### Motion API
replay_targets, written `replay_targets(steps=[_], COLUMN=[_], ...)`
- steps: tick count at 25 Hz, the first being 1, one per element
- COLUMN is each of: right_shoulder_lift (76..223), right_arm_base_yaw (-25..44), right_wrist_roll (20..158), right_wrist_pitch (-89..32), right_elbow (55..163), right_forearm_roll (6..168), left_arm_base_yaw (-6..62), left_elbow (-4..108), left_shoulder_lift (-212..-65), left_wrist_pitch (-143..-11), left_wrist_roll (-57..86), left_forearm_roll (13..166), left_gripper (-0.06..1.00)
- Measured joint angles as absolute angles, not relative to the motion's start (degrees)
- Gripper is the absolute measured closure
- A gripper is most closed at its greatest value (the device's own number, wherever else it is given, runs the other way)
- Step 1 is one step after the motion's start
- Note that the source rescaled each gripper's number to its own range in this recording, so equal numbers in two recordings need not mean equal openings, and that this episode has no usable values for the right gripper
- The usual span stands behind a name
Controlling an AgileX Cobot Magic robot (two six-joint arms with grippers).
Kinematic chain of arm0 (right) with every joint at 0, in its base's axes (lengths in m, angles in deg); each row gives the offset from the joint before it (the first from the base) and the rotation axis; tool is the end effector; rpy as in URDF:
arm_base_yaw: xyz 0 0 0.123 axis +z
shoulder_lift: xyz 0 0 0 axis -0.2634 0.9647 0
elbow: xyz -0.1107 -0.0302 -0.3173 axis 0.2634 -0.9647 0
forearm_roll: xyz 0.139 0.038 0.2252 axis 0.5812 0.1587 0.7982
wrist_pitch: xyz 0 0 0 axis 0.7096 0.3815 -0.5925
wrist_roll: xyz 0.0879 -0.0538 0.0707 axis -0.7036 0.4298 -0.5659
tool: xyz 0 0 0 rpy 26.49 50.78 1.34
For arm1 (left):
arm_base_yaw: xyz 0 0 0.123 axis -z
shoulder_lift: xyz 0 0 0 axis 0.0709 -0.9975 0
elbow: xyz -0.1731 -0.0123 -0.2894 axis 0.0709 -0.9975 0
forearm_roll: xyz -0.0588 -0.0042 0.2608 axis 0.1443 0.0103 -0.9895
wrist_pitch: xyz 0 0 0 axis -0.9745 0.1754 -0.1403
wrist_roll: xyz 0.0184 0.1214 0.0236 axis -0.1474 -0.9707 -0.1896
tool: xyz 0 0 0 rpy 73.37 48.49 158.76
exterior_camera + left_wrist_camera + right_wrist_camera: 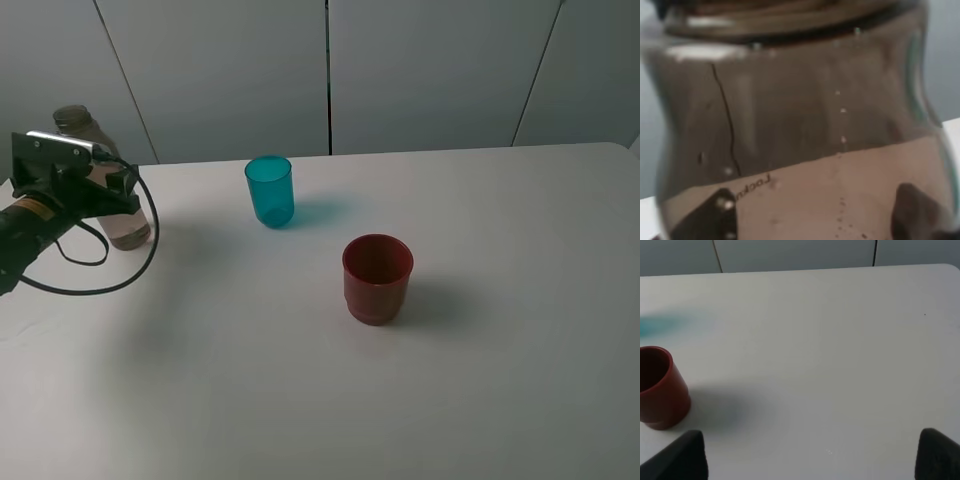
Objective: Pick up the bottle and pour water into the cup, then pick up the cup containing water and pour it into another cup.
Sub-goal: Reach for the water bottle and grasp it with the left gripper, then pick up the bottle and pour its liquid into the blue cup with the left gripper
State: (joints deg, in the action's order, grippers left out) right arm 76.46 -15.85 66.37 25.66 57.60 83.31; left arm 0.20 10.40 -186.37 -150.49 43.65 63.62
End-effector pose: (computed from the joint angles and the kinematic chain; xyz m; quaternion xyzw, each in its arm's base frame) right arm -0.0171 0.0075 0.2660 -0.0009 0.8619 0.0282 0.5063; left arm 0.4036 0.0024 0.1169 0.1003 0.7505 -0.0013 0.6532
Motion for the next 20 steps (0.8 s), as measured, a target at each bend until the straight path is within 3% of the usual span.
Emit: replay_targets(steps=[17, 20], right_shoulder_lift=[76.5, 76.5], right_arm_base_yaw=[-15.8, -15.8], right_wrist_roll=[66.4, 66.4], right_wrist_pitch=[25.7, 25.7], right_elbow=[57.6, 57.6], right_forearm_roll=[83.3, 83.3], left_arm_base_yaw=[0.2, 0.2], left_elbow=[10.4, 10.4], left_shoulder_lift=[-185.7, -184.1], left_wrist_pitch=[-149.8, -148.5], left_wrist_roll=[43.6, 43.6], left_forearm_roll=[63.3, 62.9], left_gripper=[0.85, 0.92])
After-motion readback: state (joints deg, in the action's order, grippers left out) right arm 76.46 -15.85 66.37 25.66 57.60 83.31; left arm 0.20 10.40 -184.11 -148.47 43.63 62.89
